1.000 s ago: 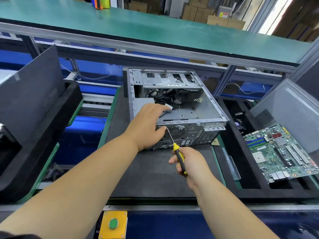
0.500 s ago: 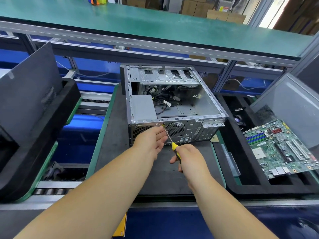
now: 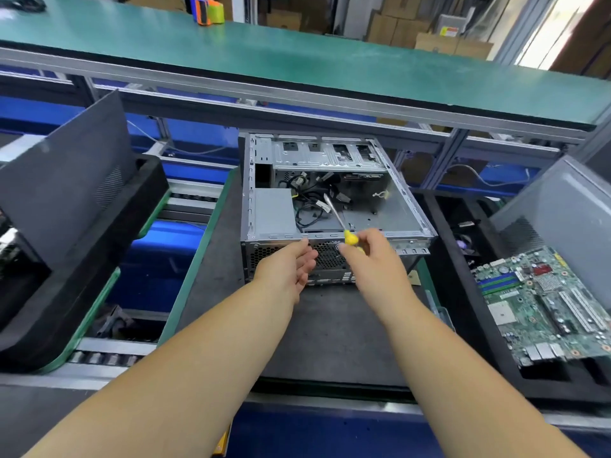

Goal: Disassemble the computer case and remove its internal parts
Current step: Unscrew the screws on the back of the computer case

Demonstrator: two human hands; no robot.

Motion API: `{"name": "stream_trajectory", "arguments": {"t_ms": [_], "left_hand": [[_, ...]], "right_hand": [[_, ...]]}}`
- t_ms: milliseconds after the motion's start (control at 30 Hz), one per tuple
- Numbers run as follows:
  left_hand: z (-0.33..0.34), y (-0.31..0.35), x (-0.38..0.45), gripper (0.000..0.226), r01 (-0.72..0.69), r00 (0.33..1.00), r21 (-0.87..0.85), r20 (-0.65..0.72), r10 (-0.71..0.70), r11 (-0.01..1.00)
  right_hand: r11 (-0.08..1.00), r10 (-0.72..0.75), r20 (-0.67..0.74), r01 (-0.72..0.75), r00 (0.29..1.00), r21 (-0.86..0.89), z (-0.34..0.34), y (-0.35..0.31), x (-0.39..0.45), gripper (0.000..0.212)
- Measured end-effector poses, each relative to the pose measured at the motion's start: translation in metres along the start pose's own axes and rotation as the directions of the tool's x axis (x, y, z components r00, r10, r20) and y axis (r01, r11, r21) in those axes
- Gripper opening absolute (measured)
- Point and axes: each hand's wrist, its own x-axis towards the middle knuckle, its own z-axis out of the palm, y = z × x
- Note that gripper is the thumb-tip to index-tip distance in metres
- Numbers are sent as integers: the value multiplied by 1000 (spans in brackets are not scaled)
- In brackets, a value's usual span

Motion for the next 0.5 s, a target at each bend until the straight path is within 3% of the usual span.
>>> {"name": "stream_trajectory", "arguments": {"t_ms": [133, 300, 500], "left_hand": [[5, -2, -1, 17, -28, 998, -13, -59, 27, 1000], [14, -7, -2, 15, -77, 989, -31, -129, 73, 997], [26, -14, -2, 12, -158, 964, -53, -225, 142, 986]], "right_hand": [[952, -146, 126, 174, 981, -251, -5, -15, 38, 17], [914, -79, 315, 194, 946, -355, 1, -10, 63, 41], [931, -81, 407, 215, 910, -296, -1, 8, 72, 58]]}}
